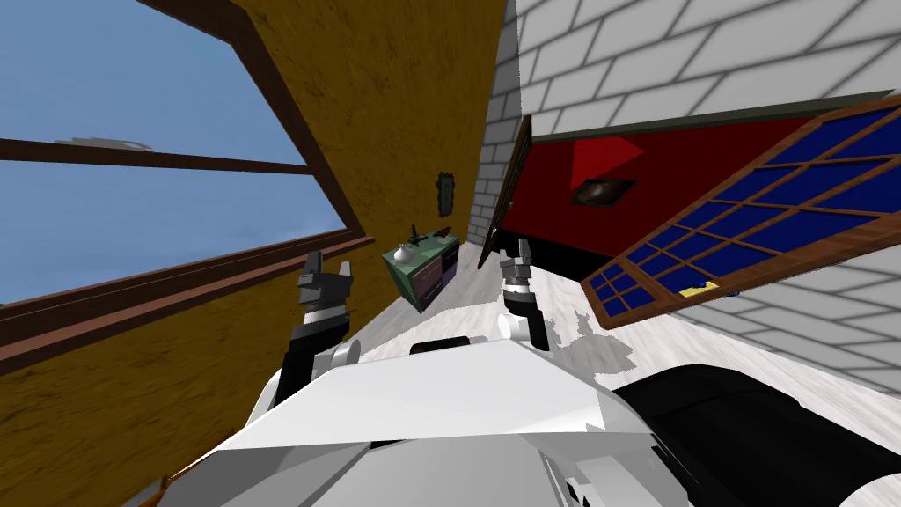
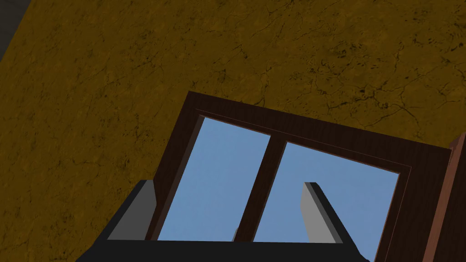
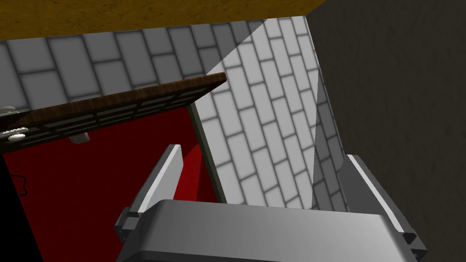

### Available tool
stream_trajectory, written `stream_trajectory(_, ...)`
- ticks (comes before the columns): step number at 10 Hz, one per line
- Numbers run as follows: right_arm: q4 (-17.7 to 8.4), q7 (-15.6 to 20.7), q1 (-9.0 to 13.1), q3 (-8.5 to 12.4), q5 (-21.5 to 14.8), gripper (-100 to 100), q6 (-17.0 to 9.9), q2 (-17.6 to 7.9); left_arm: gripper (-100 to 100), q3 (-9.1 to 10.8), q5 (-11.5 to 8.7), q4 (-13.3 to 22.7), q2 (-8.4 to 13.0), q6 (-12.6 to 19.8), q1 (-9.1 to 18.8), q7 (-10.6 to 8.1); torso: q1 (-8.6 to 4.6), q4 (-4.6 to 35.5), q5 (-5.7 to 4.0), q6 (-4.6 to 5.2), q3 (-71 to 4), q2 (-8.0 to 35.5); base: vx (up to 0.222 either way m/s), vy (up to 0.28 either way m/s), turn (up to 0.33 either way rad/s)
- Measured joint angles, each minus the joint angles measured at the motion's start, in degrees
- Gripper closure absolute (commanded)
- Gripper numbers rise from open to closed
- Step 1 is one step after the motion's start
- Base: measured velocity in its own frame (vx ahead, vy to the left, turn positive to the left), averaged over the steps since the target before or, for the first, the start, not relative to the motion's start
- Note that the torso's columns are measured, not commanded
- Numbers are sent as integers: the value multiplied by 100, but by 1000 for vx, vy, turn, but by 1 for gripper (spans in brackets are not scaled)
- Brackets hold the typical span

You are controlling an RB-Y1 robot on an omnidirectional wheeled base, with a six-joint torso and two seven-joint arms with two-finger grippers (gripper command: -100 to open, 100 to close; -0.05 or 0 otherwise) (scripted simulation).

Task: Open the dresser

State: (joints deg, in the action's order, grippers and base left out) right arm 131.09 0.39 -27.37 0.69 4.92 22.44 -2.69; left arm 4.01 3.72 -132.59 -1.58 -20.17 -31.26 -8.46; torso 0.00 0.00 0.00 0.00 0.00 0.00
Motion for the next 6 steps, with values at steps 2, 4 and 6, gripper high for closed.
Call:
stream_trajectory(2,0,0,0,0,0,0,0,0,0,0,0,0,0,0,0,0,0,600,0,0,-1200,597,0,0,0)
stream_trajectory(4,1,0,0,0,0,0,0,0,0,0,0,-1,0,0,0,0,0,1424,0,0,-2850,1422,0,0,0)
stream_trajectory(6,1,0,0,0,0,0,0,0,0,0,0,-1,0,0,0,0,0,2268,0,0,-4536,2269,0,0,0)
